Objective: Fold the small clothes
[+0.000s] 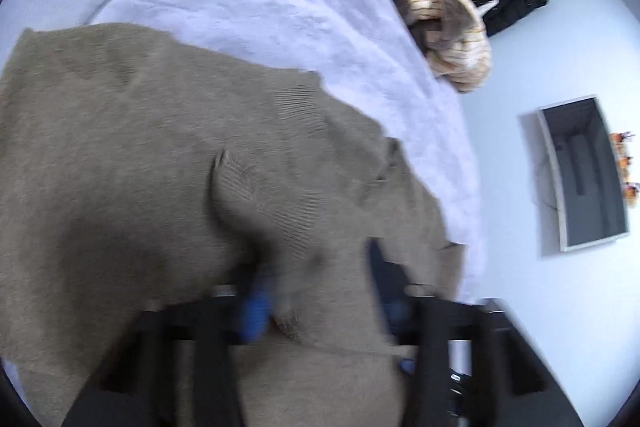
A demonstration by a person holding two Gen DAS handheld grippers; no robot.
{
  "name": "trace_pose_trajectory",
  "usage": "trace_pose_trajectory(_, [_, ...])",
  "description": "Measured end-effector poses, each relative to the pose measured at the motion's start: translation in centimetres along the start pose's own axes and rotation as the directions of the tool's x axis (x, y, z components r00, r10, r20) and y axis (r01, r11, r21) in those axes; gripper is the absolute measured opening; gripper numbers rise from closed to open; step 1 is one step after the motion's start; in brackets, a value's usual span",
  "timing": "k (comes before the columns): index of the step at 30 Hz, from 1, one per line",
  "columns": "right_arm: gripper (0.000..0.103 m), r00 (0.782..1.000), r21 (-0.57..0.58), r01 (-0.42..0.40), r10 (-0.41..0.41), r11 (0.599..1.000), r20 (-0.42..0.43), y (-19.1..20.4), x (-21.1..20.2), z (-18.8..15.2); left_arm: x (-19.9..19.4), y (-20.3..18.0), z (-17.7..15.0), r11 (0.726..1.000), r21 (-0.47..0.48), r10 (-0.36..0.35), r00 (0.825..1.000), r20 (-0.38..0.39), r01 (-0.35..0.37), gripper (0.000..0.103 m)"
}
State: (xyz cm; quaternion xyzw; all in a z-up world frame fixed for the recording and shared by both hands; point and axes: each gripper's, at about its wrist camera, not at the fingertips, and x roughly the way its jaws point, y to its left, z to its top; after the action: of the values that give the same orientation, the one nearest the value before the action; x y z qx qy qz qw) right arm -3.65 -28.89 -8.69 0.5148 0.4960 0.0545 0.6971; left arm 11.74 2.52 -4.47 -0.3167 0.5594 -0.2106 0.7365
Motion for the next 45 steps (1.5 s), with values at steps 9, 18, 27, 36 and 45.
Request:
trace_pose_trajectory(9, [0.056,0.99,0.12,-0.076,0.06,0.99,0.132,-2.6,-2.1,1.6,-5.3,-0.3,0.7,0.995,0.097,0.007,0.997,0.076,-0.014,0.024])
trace_pose_trajectory(18, [0.056,0.992,0.124,-0.073,0.059,0.99,0.115,-2.9,-3.0,1.7,-3.9,1.6,-1.3,0.979,0.083,0.184,0.981,0.059,-0.189,0.086])
trace_pose_trajectory(27, [0.056,0.991,0.122,-0.076,0.061,0.99,0.12,-3.0,-2.8,1.8,0.4,0.2,0.0,0.966,0.128,0.226,0.974,-0.002,-0.224,0.042])
trace_pose_trajectory(36, [0.062,0.979,0.158,-0.136,0.108,0.978,0.175,-3.5,-3.7,3.3,-5.7,-0.1,0.1,0.99,0.107,0.077,0.992,0.095,-0.087,0.007])
trace_pose_trajectory(45, [0.006,0.982,0.068,-0.025,0.011,0.997,0.189,-1.7,-4.3,5.0,-4.8,3.1,-2.0,0.978,0.099,0.183,0.983,0.034,-0.185,0.007])
